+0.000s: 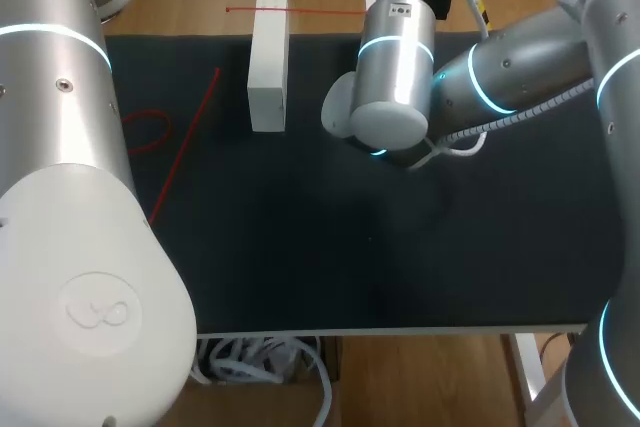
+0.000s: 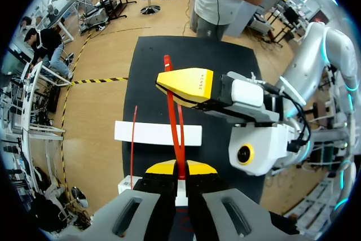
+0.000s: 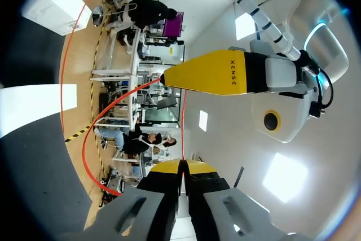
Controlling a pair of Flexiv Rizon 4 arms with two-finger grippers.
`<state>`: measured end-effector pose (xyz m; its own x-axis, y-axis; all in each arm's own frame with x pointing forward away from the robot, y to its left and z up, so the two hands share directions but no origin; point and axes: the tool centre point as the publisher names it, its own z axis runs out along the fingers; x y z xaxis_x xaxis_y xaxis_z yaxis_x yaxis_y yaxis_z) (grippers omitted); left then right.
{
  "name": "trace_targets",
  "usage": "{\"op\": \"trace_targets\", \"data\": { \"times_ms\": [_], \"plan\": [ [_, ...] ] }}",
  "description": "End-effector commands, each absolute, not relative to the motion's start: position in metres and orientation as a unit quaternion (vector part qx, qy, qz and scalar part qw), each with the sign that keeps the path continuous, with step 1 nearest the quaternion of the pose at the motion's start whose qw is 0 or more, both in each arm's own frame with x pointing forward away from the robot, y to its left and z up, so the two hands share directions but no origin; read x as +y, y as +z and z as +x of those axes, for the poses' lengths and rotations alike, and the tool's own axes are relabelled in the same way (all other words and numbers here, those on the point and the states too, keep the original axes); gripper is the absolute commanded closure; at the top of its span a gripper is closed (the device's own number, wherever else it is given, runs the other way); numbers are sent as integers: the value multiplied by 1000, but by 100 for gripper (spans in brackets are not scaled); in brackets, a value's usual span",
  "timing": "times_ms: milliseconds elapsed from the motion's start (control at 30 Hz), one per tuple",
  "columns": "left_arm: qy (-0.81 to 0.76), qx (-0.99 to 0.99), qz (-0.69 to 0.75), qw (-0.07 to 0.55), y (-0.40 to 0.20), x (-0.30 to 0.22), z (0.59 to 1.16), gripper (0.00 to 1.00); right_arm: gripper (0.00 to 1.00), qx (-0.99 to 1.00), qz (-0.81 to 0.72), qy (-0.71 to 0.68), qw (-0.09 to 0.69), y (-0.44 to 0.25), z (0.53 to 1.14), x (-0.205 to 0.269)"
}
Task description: Grab the tape and strap the tape.
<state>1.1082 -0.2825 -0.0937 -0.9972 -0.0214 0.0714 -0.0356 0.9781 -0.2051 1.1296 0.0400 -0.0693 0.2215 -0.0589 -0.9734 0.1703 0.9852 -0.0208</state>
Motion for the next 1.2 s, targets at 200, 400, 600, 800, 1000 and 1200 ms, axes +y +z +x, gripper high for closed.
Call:
{"op": "trace_targets", "data": {
  "times_ms": [200,400,600,800,1000,1200],
  "plan": [
    [99,-994,14,39,-91,-285,1112,100,100,623,44,-74,778,-65,1127,41],
    [99,-994,14,39,-91,-285,1112,100,100,623,44,-75,778,-65,1126,42],
    [99,-994,14,39,-91,-285,1112,100,100,622,45,-73,778,-64,1125,44],
    [99,-994,14,39,-91,-285,1112,100,100,622,44,-70,779,-64,1124,46],
    [99,-994,14,39,-91,-285,1112,100,100,621,42,-69,780,-64,1123,47],
    [99,-994,14,39,-91,-285,1112,100,100,619,42,-74,781,-64,1124,44]
  ]
}}
